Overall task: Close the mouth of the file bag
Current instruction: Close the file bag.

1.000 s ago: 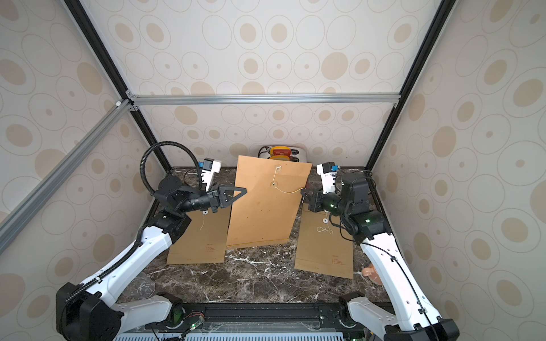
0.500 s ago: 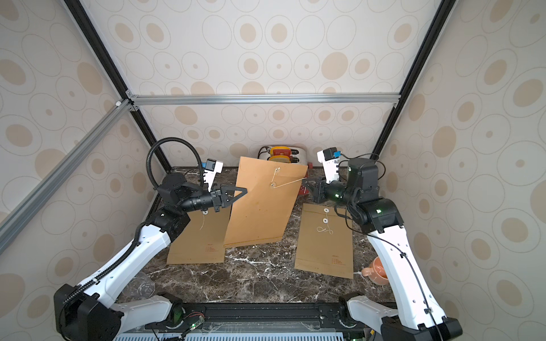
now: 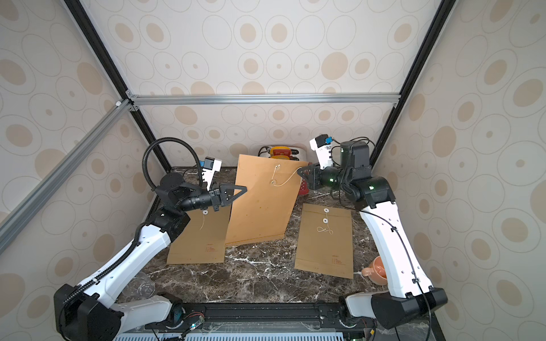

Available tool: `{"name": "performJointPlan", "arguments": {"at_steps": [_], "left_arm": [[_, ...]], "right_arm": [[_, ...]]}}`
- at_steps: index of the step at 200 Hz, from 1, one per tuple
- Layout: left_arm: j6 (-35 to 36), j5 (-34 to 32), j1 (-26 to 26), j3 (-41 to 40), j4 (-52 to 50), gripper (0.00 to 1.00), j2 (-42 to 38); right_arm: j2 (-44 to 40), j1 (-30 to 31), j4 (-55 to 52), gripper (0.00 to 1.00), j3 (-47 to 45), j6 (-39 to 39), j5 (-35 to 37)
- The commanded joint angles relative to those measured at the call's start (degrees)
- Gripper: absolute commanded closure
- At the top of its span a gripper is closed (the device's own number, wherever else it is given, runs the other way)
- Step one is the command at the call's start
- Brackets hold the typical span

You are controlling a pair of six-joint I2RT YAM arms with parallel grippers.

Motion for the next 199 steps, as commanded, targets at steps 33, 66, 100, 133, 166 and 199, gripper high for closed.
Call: {"name": "performJointPlan", "arguments": {"at_steps": [33,66,100,133,166,199], "left_arm": [[-1.0,1.3,-0.7,1.5,3.1,1.00,0.1],[-1.2,1.3,-0.7,1.7,3.0,1.00,0.6],[-0.9,0.7,-0.8,1.7,2.2,1.00,0.6],[-0.9,0.8,-0.8,1.8,2.0,1.00,0.8],[-0.7,0.9,-0.8,1.8,2.0,1.00,0.6],[-0.8,1.0,-0.8,1.9,2.0,1.00,0.7]], "right_arm": [[3.4,0.0,-0.8,1.00,6.3,-0.2,0.1],[3.6,0.7,0.5,1.00,6.8,0.8,-1.1],[2.9,2.8,1.5,1.00,6.5,1.4,-0.8],[3.7,7.0,1.6,1.00,7.9,0.9,1.9],[6.4,11.5,0.2,1.00,11.0,-0.2,4.4],[8.1,16.0,-0.6,1.00,12.6,-1.1,7.4]]}}
